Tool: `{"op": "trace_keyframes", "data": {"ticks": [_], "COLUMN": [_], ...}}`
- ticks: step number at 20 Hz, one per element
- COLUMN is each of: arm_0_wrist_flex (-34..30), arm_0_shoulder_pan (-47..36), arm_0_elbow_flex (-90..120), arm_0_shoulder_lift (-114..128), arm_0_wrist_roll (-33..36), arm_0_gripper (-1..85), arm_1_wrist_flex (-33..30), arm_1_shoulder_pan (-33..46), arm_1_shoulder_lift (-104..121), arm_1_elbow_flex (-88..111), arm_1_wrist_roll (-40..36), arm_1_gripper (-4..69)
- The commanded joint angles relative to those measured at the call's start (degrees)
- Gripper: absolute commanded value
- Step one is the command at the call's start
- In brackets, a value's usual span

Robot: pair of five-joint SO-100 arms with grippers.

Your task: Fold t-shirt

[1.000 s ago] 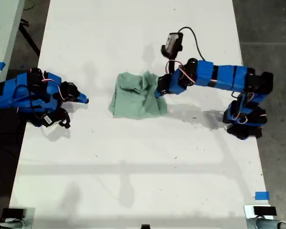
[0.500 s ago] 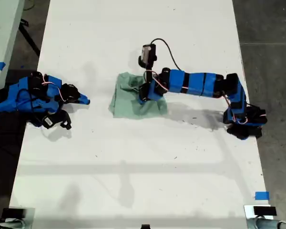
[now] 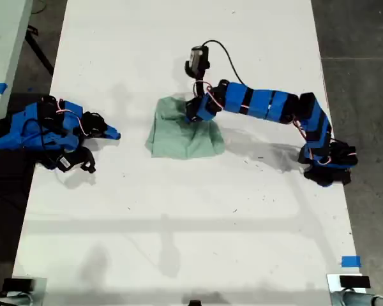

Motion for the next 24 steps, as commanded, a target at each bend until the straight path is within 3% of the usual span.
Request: {"op": "trace_keyframes", "data": {"ticks": [1,5,9,12,18,22,24], "arm_0_wrist_flex": [0.5,0.9,0.3,1.1,1.1,1.1,1.1], "arm_0_shoulder_pan": [-0.6,-1.1,-0.2,-0.3,-0.3,-0.3,-0.3], "arm_0_elbow_flex": [-0.2,-0.3,-0.4,-0.5,-0.5,-0.5,-0.5], "arm_0_shoulder_lift": [0.3,0.3,0.3,0.3,0.3,0.3,0.3], "arm_0_wrist_roll": [-0.6,-0.6,-0.6,-0.3,-0.3,-0.3,-0.3], "arm_0_gripper": [0.1,5.0,10.2,10.1,10.1,10.1,10.1], "arm_1_wrist_flex": [-5.3,-2.7,8.0,13.4,12.5,13.6,17.1], "arm_1_shoulder_pan": [9.1,15.6,13.9,10.6,1.8,-7.1,-10.3], "arm_1_shoulder_lift": [1.8,7.6,21.3,39.2,92.1,120.3,135.8], "arm_1_elbow_flex": [-5.0,-3.4,3.1,20.6,78.6,103.5,113.5], "arm_1_wrist_roll": [-4.0,-5.2,-4.4,0.8,26.5,42.3,48.5], "arm_1_gripper": [-1.1,-1.1,-1.1,-1.1,-1.1,-1.1,-1.1]}}
